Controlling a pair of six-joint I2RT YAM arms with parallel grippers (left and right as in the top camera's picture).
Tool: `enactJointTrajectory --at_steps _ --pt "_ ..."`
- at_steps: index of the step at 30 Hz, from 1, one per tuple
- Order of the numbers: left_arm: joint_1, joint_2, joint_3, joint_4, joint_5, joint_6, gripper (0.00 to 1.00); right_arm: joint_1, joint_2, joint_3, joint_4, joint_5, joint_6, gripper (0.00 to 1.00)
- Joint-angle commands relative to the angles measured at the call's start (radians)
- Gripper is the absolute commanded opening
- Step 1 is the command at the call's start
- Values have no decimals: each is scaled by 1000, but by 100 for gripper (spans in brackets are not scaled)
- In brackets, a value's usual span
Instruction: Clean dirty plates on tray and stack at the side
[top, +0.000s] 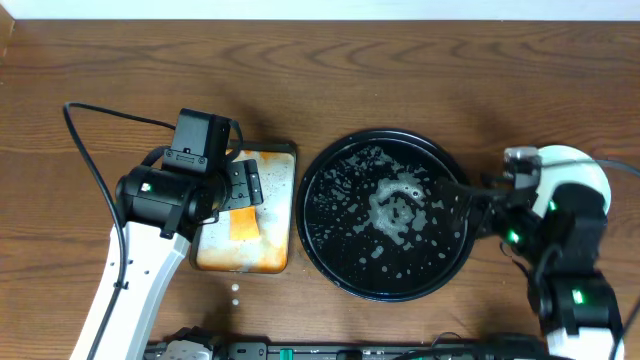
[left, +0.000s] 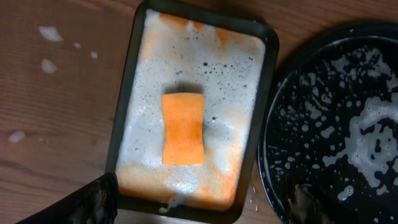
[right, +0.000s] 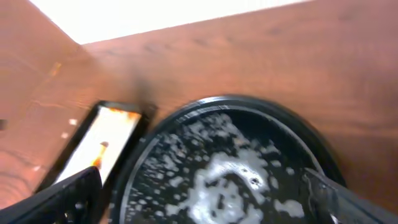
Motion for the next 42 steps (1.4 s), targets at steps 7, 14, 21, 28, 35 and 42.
enactJointTrajectory --at_steps 7,14,21,28,35,42 --pt "4 -4 3 -5 -9 0 84 3 -228 8 -145 19 -91 99" --pt "4 -4 3 -5 -9 0 84 -11 -322 8 -157 52 -322 99" --pt "4 -4 3 -5 -9 0 84 -8 -343 8 -176 243 -331 99" --pt "4 -4 3 -5 -9 0 84 -10 -436 -35 -180 305 -352 99" --pt "4 -4 3 -5 -9 0 84 -10 -695 -236 -130 349 -406 99" --pt "4 -4 3 -5 -9 0 84 -10 -726 -405 24 348 -405 99"
